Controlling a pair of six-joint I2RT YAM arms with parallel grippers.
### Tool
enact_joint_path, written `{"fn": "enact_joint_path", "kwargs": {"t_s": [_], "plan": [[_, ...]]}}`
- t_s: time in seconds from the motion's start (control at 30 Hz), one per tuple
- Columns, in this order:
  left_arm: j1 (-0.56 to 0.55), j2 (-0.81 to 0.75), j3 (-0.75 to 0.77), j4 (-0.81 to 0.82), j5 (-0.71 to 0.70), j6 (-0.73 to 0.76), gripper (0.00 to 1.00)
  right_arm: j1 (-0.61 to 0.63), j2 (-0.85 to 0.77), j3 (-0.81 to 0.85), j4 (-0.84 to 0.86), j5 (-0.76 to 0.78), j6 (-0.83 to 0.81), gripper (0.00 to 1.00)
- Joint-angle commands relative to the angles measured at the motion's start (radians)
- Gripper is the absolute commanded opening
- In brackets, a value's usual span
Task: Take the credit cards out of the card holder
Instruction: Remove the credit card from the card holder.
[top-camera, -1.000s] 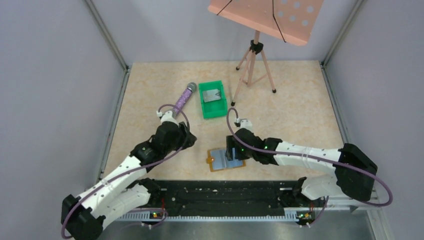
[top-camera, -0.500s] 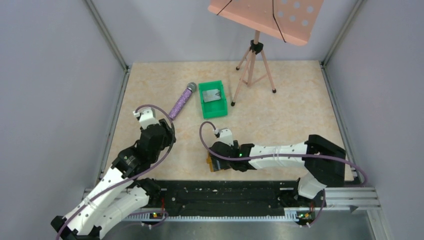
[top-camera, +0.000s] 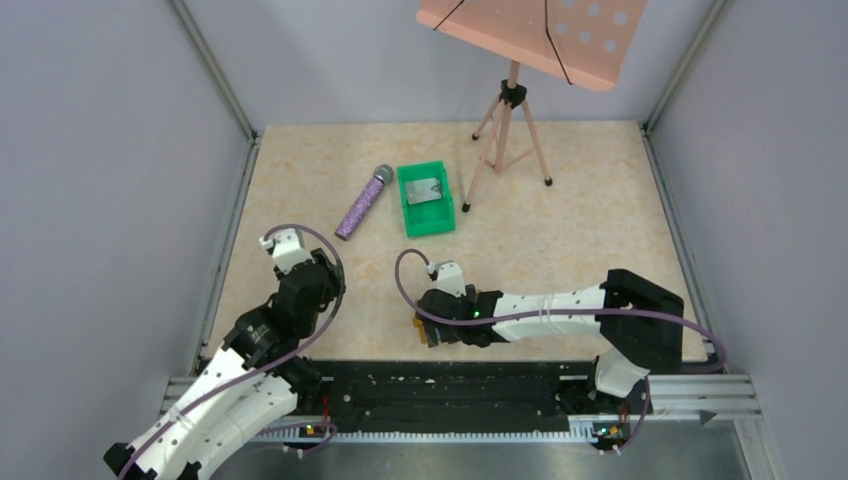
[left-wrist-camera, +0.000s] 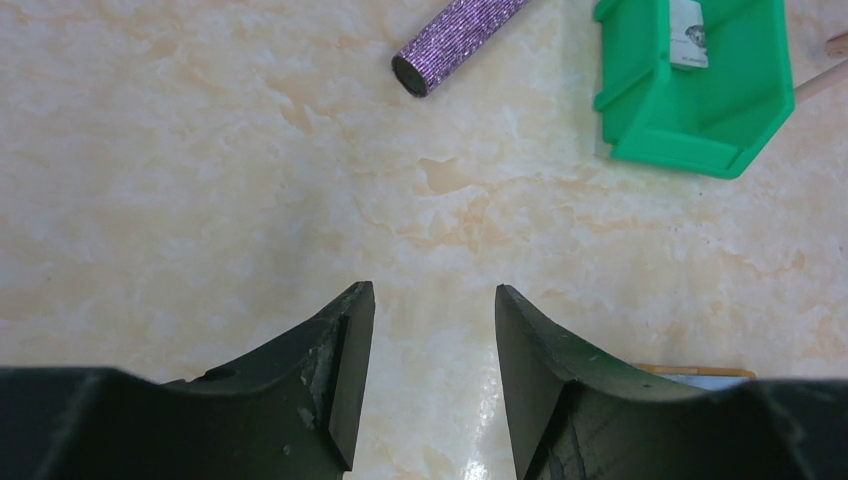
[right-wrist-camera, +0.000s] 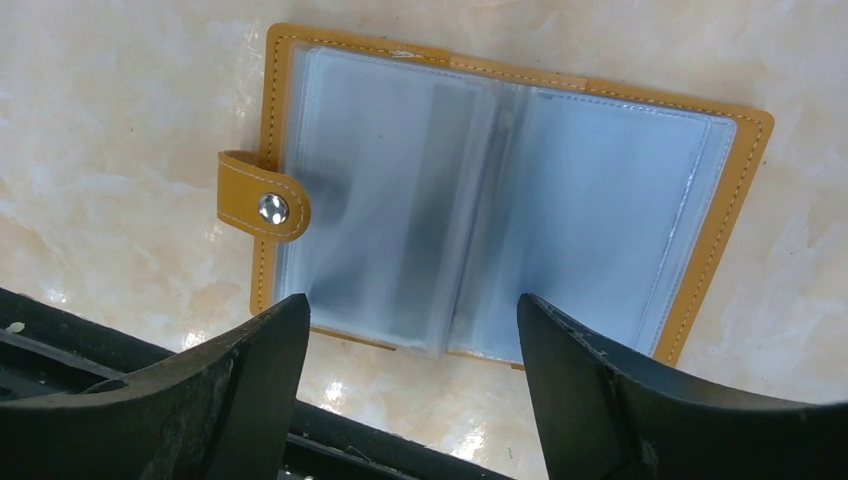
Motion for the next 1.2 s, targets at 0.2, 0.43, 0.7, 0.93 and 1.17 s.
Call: {"fn": "enact_joint_path", "kwargs": {"t_s": [0.2,0.43,0.7,0.93,1.17], "plan": [[0.001,-0.097,-0.098,0.100,-0.006,-0.005,0.53,0.039,0.039,0.071,0.004,0.053,0.059,0.73],[0.001,-0.111,-0.105,0.105,-0.003,-0.007,0.53,0.048,0.091,0.107,-0.052,0.096,0.075,0.74],[0.001,-0.134,-0.099,0.081,0.016,-0.027,0.53,0.055,0.105,0.090,-0.039,0.120,0.077,0.59],[0.001,-0.112,-0.090,0.089,0.119,-0.049,0.53,0.056,-0.001,0.017,0.059,0.087,0.090,0.54],[0.000,-0.035,-0.128,0.223,0.501,-0.101,0.52,0.019,-0.121,-0.097,0.233,0.012,0.107,0.54]]}}
